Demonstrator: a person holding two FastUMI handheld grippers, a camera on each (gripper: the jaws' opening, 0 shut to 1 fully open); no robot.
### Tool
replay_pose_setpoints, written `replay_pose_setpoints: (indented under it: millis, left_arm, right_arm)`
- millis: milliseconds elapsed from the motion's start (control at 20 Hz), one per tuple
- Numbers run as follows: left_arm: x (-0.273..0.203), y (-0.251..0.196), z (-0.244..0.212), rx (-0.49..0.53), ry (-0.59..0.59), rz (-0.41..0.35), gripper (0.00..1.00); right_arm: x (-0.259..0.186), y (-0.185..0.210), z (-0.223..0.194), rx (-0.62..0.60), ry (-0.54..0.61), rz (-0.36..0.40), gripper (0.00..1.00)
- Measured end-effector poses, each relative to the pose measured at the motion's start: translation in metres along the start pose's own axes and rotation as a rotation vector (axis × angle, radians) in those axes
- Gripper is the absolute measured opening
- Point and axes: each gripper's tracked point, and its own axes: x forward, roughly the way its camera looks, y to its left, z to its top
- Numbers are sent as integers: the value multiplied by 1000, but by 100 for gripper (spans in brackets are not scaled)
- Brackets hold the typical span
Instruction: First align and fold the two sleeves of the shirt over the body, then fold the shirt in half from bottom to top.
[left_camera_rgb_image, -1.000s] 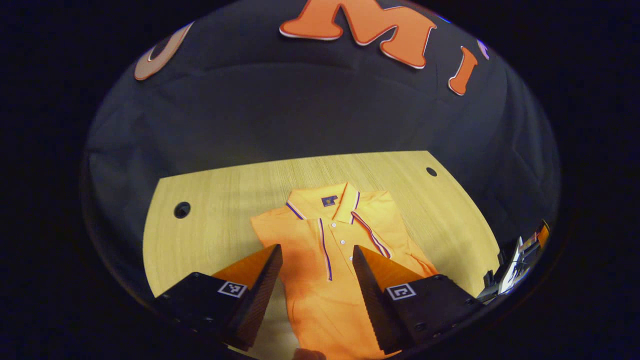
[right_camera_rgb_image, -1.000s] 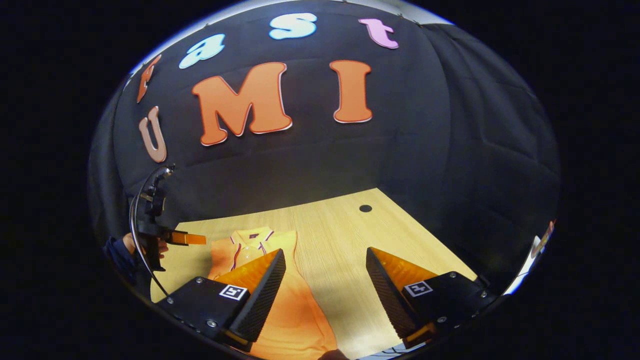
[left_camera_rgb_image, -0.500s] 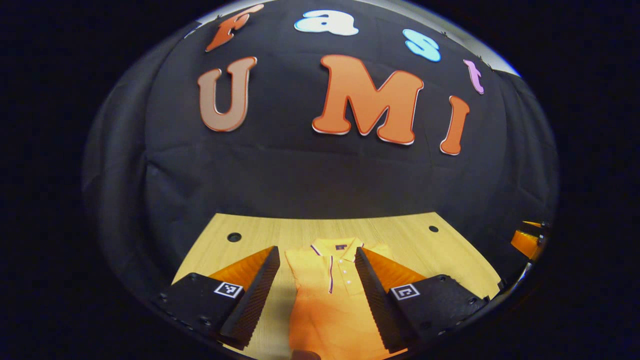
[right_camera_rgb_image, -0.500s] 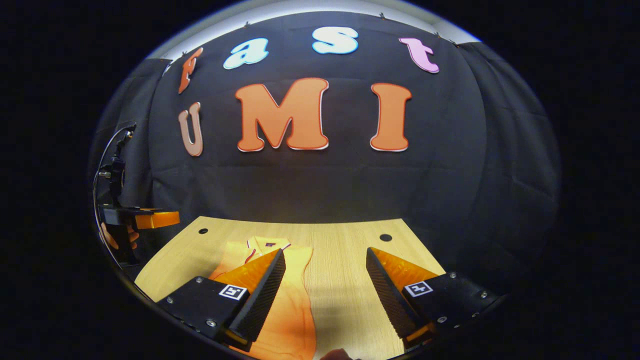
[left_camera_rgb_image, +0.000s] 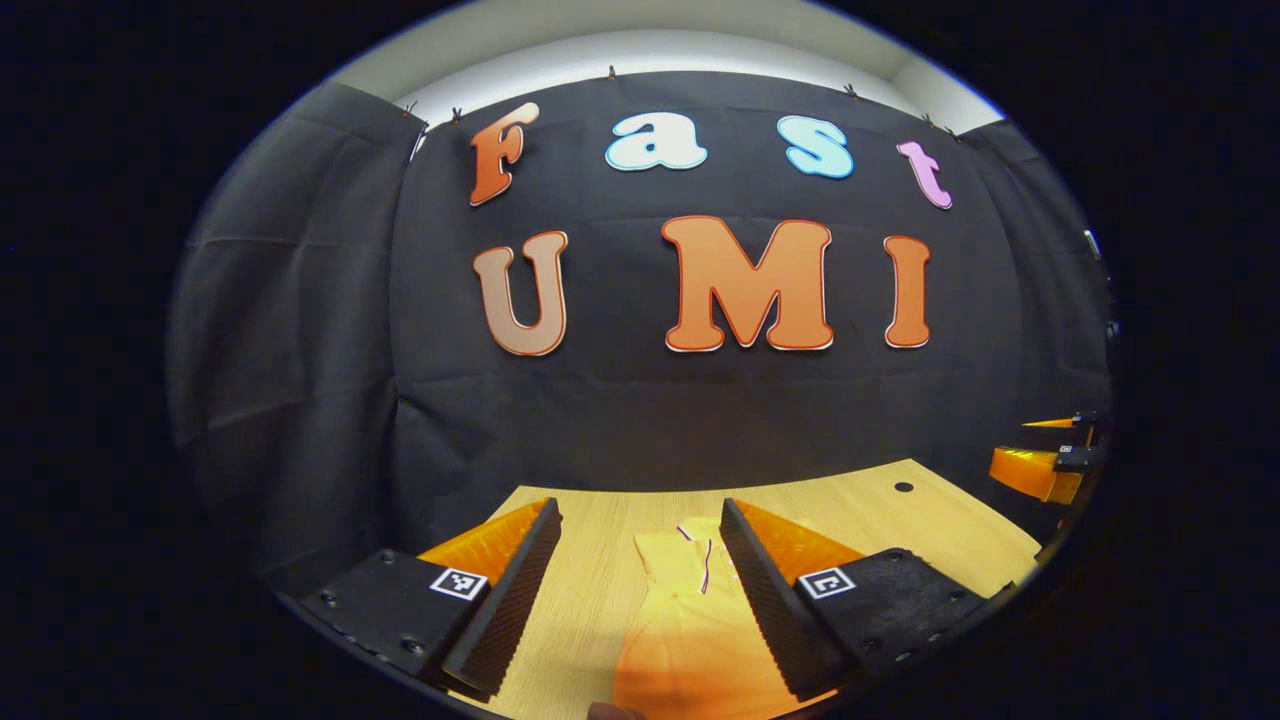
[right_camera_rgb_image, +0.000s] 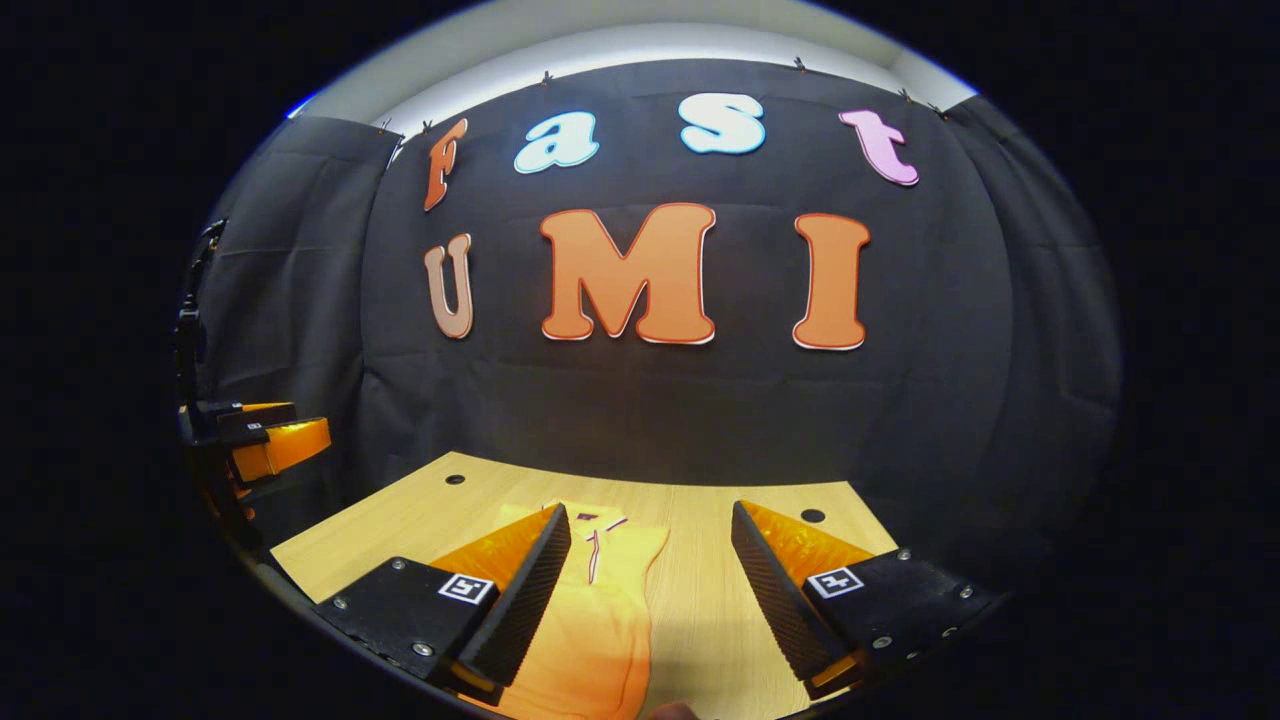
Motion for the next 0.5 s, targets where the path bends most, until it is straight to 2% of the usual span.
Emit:
replay_pose_setpoints:
  millis: [100, 200, 500]
  left_arm:
    - [-9, 5, -19, 14, 45, 21, 99]
    - [-15, -2, -51, 19, 131, 8, 99]
    - [-31, 0, -160, -19, 421, -21, 100]
  right_arm:
    - [-5, -2, -15, -18, 37, -2, 98]
    - [-12, -1, -42, -15, 98, 12, 98]
    - [-32, 2, -148, 47, 406, 76, 98]
